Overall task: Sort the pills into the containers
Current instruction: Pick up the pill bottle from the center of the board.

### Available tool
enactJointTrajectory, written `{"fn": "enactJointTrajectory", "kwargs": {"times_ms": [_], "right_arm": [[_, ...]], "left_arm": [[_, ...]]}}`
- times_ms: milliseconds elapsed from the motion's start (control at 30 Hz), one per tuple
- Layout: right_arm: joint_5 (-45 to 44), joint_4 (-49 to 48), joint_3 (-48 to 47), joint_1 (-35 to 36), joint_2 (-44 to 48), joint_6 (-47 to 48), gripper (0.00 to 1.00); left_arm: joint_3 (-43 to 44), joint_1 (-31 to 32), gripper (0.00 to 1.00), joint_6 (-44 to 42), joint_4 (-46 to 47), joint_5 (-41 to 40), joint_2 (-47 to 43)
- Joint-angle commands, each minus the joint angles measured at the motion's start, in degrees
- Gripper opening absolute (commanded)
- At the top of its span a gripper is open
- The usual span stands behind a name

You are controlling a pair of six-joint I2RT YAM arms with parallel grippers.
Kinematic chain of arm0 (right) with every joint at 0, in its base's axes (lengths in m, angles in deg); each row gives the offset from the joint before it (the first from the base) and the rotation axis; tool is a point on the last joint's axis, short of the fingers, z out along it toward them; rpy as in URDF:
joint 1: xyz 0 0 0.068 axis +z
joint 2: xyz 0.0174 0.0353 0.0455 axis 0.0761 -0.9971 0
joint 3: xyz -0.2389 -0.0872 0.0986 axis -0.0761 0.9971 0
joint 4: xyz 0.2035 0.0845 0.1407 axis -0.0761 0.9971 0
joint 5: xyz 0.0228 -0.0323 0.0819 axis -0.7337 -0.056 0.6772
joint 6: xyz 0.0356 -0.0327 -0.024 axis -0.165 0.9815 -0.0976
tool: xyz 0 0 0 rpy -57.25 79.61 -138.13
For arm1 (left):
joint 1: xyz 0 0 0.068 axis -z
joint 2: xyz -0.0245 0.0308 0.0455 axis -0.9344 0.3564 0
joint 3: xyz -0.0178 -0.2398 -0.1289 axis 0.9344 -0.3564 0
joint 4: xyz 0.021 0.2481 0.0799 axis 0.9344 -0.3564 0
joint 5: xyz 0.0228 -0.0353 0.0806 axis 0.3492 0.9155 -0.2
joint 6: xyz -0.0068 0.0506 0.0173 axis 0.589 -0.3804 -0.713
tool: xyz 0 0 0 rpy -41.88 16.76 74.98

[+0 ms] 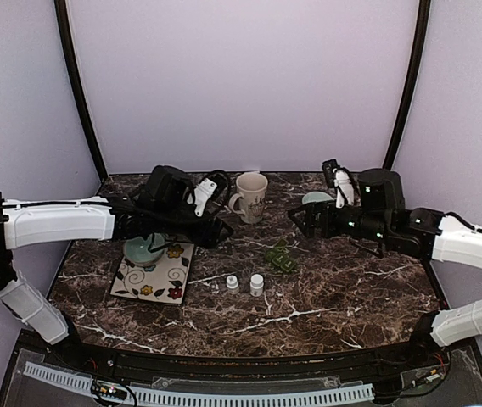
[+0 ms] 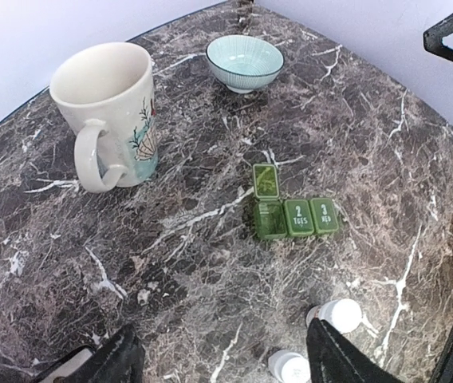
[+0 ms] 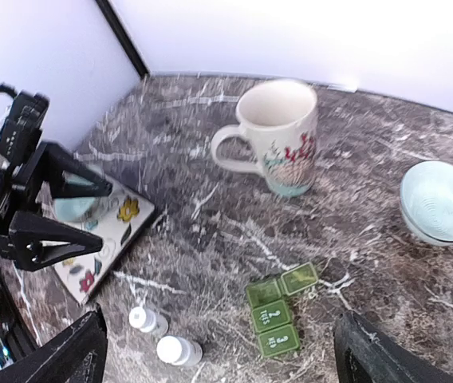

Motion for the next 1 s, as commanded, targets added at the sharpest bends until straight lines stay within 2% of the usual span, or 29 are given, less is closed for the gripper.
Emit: {"fn": "enactJointTrajectory", "kwargs": {"times_ms": [0,100,167,233,267,333,433,633,767,833,967], "right_arm": [[-7.85,-21.08,8.21,0.04,7.14,-6.92,1.0],[0.3,-25.63,8.13,-1.2,6.8,-3.07,0.95],[3.6,-24.53,6.37,-1.3,5.31,1.71,0.84],[3.55,-21.04,4.31,-1.32,3.72,4.36,0.76],[3.58,-19.21,3.38,-1.29,2.92,5.6,0.73],[3.48,-16.5,1.43,-1.26,1.78,6.66,0.7],[0.94,-13.97,-0.39,-1.14,-0.99,5.37,0.68],[-1.71,6.9,-15.93,2.11,-15.19,-1.53,0.58],[-1.65,21.28,-24.88,4.68,-22.36,-2.59,0.54],[-0.6,26.03,-26.05,5.51,-23.36,-3.37,0.53],[3.53,28.35,-22.78,5.93,-22.33,-5.07,0.52]], "left_arm": [[-4.33,-0.04,0.72,6.01,5.46,-1.86,-6.28],[-6.97,-0.03,0.75,11.2,6.04,-3.76,-8.75],[-8.39,-0.06,0.78,15.66,6.42,-4.44,-10.35],[-8.88,0.0,0.98,18.86,6.15,-4.6,-11.69],[-8.49,0.02,0.99,19.51,5.38,-4.77,-12.09],[-7.95,0.1,0.99,19.42,4.11,-5.32,-12.55],[-10.27,0.15,0.99,17.38,6.98,-5.44,-13.66],[-12.19,0.11,0.99,12.59,7.06,-4.83,-15.13],[-12.26,0.13,0.97,11.26,9.22,-9.74,-13.57],[-11.58,0.11,0.96,11.75,10.15,-10.89,-11.86],[-9.24,0.48,0.94,13.22,9.22,-12.47,-8.86]]}}
